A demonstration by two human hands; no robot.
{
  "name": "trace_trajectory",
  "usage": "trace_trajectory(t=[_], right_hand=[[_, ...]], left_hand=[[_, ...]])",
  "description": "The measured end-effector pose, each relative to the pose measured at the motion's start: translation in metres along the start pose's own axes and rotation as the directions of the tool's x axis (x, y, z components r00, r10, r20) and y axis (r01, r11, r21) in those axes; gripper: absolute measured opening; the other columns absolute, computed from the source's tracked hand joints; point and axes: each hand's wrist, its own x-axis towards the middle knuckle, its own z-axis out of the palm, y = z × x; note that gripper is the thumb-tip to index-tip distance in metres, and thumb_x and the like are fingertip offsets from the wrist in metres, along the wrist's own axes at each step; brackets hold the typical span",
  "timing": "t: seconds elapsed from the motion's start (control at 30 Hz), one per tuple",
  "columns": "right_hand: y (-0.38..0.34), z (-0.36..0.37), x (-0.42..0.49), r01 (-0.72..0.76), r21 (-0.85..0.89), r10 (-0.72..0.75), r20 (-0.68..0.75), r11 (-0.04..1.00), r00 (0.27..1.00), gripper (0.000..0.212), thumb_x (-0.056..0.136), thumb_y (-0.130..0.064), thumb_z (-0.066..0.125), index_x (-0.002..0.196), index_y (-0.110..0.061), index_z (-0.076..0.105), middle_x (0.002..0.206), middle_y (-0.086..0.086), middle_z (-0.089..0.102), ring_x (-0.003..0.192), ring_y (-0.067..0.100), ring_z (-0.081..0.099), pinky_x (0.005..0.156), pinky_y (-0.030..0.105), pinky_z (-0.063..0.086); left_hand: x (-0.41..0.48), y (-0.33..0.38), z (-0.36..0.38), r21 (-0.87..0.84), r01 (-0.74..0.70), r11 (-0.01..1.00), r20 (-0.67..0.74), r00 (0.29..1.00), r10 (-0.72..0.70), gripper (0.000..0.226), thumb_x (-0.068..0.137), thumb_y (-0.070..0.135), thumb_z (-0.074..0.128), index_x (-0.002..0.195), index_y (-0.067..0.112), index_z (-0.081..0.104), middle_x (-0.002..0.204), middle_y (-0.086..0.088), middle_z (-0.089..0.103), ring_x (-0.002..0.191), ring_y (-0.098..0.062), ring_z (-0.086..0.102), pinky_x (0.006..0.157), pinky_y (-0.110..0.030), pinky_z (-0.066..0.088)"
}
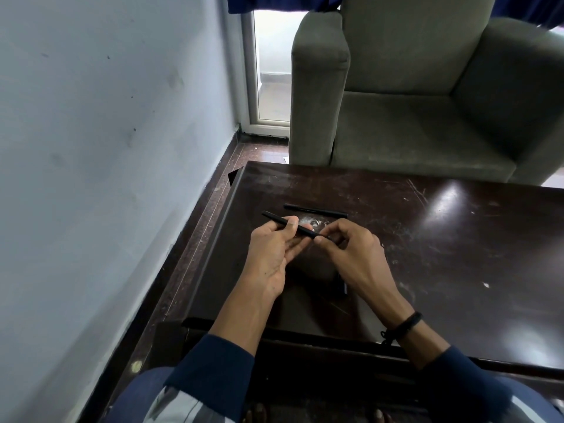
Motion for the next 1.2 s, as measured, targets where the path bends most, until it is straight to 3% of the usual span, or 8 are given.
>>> trace_trajectory(t=[0.17,0.4,0.57,0.73,0.8,0.93,1.1,1.2], right_hand=[[-0.0001,-0.0003,-0.0001,-0.04,0.003,0.04,0.019,0.999,0.999,0.034,0.102,-0.046,0.055,0.075,-0.027,0.065,0.061,-0.003,0.064,0.049,0.009,0.053,0.053,0.034,0.046],[-0.0006,-0.0014,-0.0002,0.009,0.009,-0.009,-0.002,1.0,1.0,0.007,0.092,-0.034,0.074,0.095,-0.029,0.071,0.076,-0.01,0.067,0.068,0.005,0.061,0.06,0.024,0.048],[-0.0006,-0.0007,-0.0001,-0.033,0.0,0.033,0.027,0.999,0.999,0.027,0.101,-0.046,0.057,0.084,-0.028,0.07,0.066,-0.003,0.067,0.055,0.011,0.058,0.06,0.042,0.053],[-0.0031,-0.0005,-0.001,-0.006,0.019,0.006,-0.001,1.0,1.0,0.009,0.091,-0.039,0.074,0.094,-0.033,0.068,0.076,-0.013,0.066,0.069,0.002,0.061,0.056,0.017,0.043],[-0.0013,0.0004,-0.0001,-0.003,-0.003,0.003,-0.009,1.0,1.0,0.007,0.094,-0.035,0.071,0.091,-0.029,0.069,0.074,-0.011,0.066,0.068,0.003,0.06,0.059,0.023,0.047],[-0.0008,0.0001,0.0002,-0.037,-0.022,0.038,0.019,0.999,0.999,0.032,0.102,-0.044,0.055,0.079,-0.025,0.068,0.065,-0.001,0.066,0.053,0.011,0.057,0.059,0.043,0.054],[-0.0011,0.0008,-0.0005,0.001,0.005,-0.002,0.038,1.0,0.999,0.022,0.091,-0.051,0.069,0.103,-0.033,0.069,0.086,-0.012,0.069,0.074,0.002,0.062,0.061,0.024,0.048],[0.0019,0.003,-0.0007,0.022,-0.007,-0.021,0.038,1.0,0.999,0.022,0.09,-0.044,0.074,0.107,-0.032,0.068,0.089,-0.013,0.068,0.075,0.002,0.061,0.062,0.023,0.047]], left_hand=[[-0.001,0.0003,0.0017,0.003,0.002,1.0,0.015,1.0,-0.002,0.018,0.1,0.008,0.06,0.111,-0.004,0.068,0.108,-0.019,0.075,0.096,-0.024,0.076,0.077,-0.028,0.061],[0.0002,0.0025,-0.0006,-0.005,-0.007,1.0,-0.014,1.0,0.007,0.017,0.099,0.007,0.061,0.11,-0.005,0.067,0.106,-0.021,0.075,0.093,-0.024,0.076,0.078,-0.03,0.062],[-0.0009,0.002,0.0002,0.002,-0.003,1.0,0.007,1.0,0.003,0.02,0.1,0.008,0.06,0.114,-0.006,0.066,0.109,-0.022,0.074,0.097,-0.026,0.076,0.079,-0.03,0.062],[-0.0013,0.0027,-0.0003,-0.002,-0.002,1.0,0.0,1.0,0.002,0.02,0.1,0.008,0.061,0.112,-0.006,0.066,0.108,-0.023,0.074,0.095,-0.027,0.076,0.077,-0.029,0.062],[-0.0015,0.0017,0.0,0.001,-0.001,1.0,0.007,1.0,0.001,0.019,0.1,0.007,0.061,0.112,-0.006,0.066,0.107,-0.022,0.075,0.095,-0.026,0.076,0.076,-0.028,0.062],[-0.002,0.0013,0.0014,0.002,-0.001,1.0,0.031,1.0,0.001,0.018,0.1,0.007,0.06,0.111,-0.005,0.067,0.105,-0.019,0.076,0.095,-0.024,0.076,0.076,-0.028,0.061],[-0.0024,0.0029,0.0011,-0.012,0.0,1.0,0.016,1.0,0.0,0.015,0.1,0.007,0.06,0.107,-0.003,0.068,0.106,-0.021,0.075,0.09,-0.024,0.077,0.073,-0.028,0.062],[-0.0018,0.0025,0.0009,0.001,0.003,1.0,0.01,1.0,-0.003,0.017,0.099,0.008,0.061,0.11,-0.003,0.068,0.108,-0.021,0.075,0.095,-0.026,0.076,0.074,-0.028,0.062]])
